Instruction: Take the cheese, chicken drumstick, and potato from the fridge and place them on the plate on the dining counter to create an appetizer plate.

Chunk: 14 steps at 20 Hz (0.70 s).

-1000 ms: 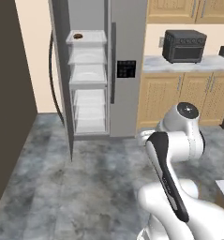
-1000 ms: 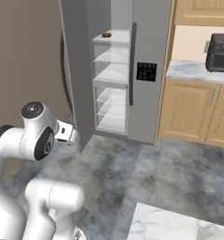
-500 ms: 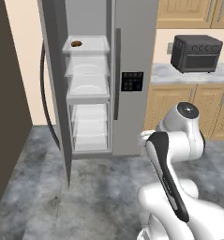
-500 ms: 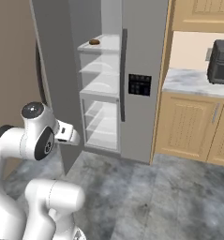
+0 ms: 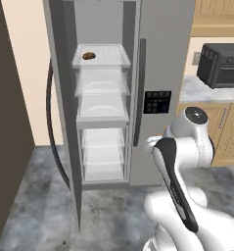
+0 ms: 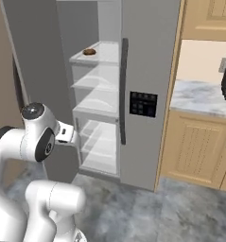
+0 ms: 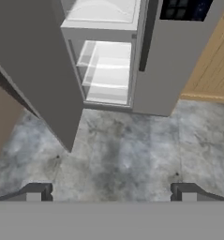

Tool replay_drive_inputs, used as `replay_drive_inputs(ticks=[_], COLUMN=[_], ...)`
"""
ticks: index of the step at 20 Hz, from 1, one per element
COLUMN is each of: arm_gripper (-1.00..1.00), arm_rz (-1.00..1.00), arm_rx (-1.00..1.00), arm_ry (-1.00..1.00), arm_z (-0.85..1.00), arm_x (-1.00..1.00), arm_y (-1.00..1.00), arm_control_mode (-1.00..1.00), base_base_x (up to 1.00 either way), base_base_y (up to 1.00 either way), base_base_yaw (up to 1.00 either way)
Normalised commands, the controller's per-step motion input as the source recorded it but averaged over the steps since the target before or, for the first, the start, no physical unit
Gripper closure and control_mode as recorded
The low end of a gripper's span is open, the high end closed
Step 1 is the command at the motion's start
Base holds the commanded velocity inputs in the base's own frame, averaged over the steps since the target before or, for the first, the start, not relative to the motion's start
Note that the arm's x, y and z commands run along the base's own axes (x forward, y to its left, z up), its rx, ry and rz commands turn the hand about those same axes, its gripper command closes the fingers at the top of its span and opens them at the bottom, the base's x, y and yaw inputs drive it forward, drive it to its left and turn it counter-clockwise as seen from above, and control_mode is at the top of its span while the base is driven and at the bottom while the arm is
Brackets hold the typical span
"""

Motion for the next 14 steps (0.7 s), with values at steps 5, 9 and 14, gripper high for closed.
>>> replay_drive_inputs(ticks=[5,9,14], arm_gripper=[-1.00,-1.00,-1.00], arm_rz=[0.00,0.00,0.00], arm_rx=[0.00,0.00,0.00], arm_ry=[0.00,0.00,0.00], arm_z=[0.00,0.00,0.00], arm_x=[0.00,0.00,0.00], arm_y=[0.00,0.00,0.00], arm_control_mode=[1.00,1.00,1.00], base_base_x=[1.00,0.98,0.63], base_base_y=[0.04,0.02,0.34], base_base_yaw=[0.00,0.00,0.05])
